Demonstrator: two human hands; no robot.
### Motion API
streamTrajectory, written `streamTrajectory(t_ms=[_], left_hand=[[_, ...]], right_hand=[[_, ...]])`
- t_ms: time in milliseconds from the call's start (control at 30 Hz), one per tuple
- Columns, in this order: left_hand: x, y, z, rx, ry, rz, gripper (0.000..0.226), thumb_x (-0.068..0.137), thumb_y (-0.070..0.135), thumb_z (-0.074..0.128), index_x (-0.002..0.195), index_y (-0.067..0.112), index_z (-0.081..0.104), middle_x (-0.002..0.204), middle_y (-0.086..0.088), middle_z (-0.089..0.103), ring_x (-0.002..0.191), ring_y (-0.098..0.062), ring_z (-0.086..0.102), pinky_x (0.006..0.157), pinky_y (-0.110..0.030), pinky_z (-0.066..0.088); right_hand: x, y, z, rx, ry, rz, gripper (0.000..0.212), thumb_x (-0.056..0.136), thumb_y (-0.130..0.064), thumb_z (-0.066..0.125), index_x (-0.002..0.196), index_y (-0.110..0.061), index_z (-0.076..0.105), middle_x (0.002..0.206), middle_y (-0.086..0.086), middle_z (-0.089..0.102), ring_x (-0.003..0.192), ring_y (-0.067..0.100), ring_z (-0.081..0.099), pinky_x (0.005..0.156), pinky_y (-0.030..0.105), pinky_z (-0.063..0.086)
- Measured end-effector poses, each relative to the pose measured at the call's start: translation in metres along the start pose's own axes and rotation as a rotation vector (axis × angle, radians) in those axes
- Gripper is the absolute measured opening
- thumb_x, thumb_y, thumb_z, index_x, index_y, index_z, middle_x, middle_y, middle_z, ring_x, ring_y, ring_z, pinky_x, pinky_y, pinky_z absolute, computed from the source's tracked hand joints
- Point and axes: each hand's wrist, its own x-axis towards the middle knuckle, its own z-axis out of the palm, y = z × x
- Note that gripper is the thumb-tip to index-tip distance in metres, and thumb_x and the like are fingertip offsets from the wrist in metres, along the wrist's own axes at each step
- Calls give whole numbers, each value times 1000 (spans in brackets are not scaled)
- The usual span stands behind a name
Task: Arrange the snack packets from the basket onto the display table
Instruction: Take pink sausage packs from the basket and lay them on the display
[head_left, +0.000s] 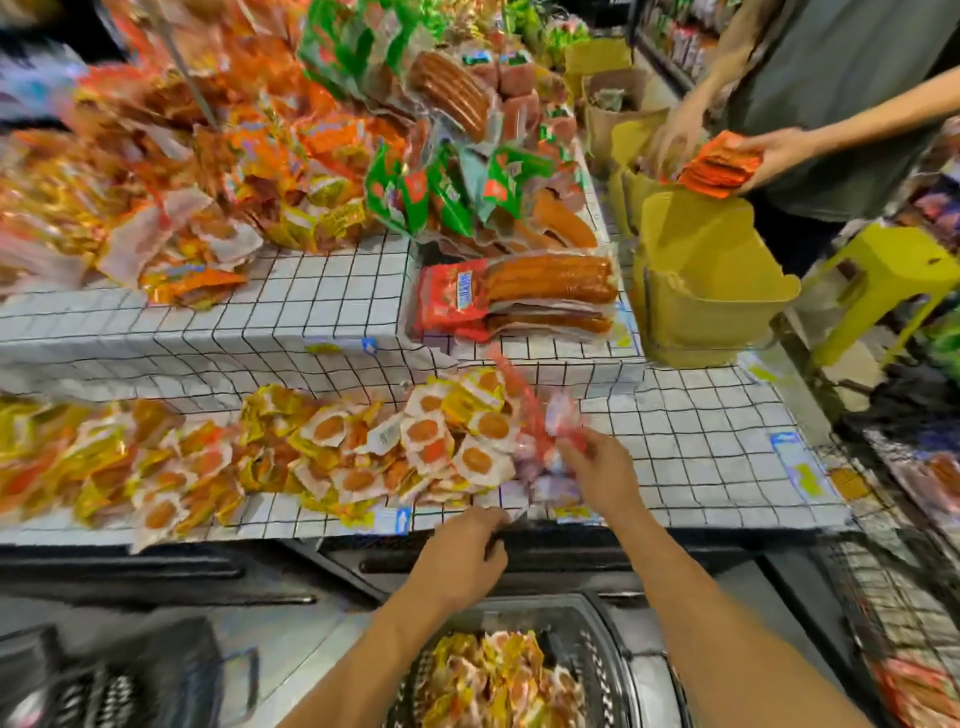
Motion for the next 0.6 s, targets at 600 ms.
streamTrajectory(t_ms=[600], left_hand=[[65,54,30,-106,199,-4,56,98,25,49,151,16,31,105,-1,59,83,-19,59,72,-33,50]], right_hand=[[-13,60,-70,225,364,98,31,105,-29,41,109,-7,63,87,4,70,77,21,64,73,42,56]])
